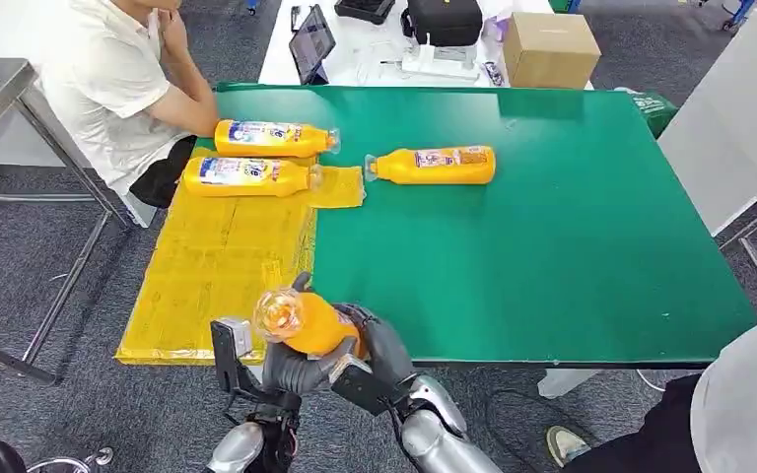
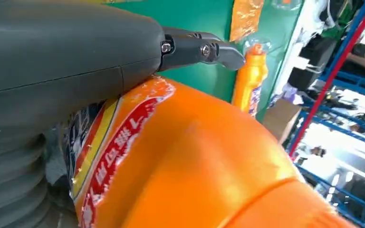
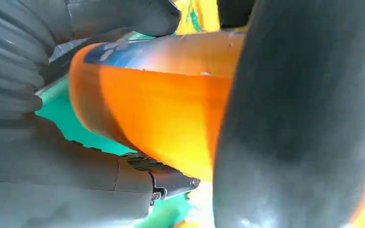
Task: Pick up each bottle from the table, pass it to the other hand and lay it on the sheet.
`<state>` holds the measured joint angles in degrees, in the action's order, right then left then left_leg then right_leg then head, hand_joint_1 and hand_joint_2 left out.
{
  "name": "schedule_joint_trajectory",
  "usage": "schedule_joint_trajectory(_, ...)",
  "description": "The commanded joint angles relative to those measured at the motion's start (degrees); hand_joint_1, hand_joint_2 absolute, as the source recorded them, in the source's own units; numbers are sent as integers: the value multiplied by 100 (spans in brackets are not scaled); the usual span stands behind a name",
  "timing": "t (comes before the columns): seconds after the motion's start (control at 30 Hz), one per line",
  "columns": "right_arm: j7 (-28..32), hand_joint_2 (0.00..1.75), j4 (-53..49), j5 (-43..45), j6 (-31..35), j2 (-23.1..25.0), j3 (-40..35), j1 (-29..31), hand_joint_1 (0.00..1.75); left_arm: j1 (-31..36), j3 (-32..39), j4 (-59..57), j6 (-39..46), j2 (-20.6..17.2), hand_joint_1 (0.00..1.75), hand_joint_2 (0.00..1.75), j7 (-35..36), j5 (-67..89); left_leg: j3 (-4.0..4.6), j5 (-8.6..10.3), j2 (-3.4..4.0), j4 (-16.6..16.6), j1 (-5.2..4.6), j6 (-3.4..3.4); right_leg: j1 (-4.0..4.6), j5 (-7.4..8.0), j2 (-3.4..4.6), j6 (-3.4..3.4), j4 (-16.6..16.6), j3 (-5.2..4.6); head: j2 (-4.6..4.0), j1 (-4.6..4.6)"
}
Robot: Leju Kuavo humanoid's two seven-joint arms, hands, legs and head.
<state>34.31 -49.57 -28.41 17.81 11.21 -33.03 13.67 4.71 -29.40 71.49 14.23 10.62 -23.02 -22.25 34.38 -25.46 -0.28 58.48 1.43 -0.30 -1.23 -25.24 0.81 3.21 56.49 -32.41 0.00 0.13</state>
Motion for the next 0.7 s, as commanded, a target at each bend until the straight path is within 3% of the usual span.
schedule_joint_trajectory(0.03, -30, 175, -141, 152, -14, -199, -687, 118, 175, 292, 160, -139, -53, 16, 175, 175, -83, -59, -1, 1, -3, 0, 0, 7, 3, 0, -10, -11, 0, 3, 0, 0)
schedule_joint_trajectory(0.13, -21, 175, -111, 197, 68, -206, -697, 143, 175, 280, 145, -80, -74, 0, 175, 175, -132, -22, -6, 0, 0, -1, 1, 13, 6, 0, -10, -16, -3, 10, 0, 0)
schedule_joint_trajectory(0.2, -21, 175, -109, 227, 100, -207, -697, 144, 148, 251, 155, 1, -148, -11, 175, 175, -141, -60, -6, 0, -3, -1, 0, 12, 5, -1, -14, -16, -2, 10, 0, 2)
schedule_joint_trajectory(0.23, -21, 175, -109, 227, 100, -207, -697, 144, 54, 251, 155, 1, -148, -11, 175, 175, -141, -60, 0, 1, -2, 0, -1, 9, 2, 0, -10, -12, 0, 4, 0, 2)
schedule_joint_trajectory(0.27, -47, 175, -99, 255, 111, -196, -682, 136, 0, 227, 176, 44, -251, -24, 175, 175, -127, -144, -5, 1, -1, -2, 0, 11, 4, -1, -12, -16, -2, 9, 0, 2)
schedule_joint_trajectory(0.57, 2, 175, -14, 175, 521, -169, -687, 72, 0, 166, 457, 131, -463, -93, 175, 175, 136, -517, 1, 1, 2, -2, 1, 6, 3, 1, -4, -8, -3, 1, 0, 0)
schedule_joint_trajectory(0.6, 28, 0, -52, 142, 642, -171, -681, 43, 0, 199, 516, 79, -372, -118, 175, 175, 185, -517, -3, 0, 1, -4, 0, 9, 3, 0, -7, -12, -4, 5, 0, 2)
schedule_joint_trajectory(0.7, 119, 0, -201, 31, 970, -209, -686, -35, 0, 258, 763, -43, -253, -166, 175, 175, 236, -662, -7, 1, 1, -7, 1, 10, 5, 0, -9, -15, -7, 10, 0, 2)
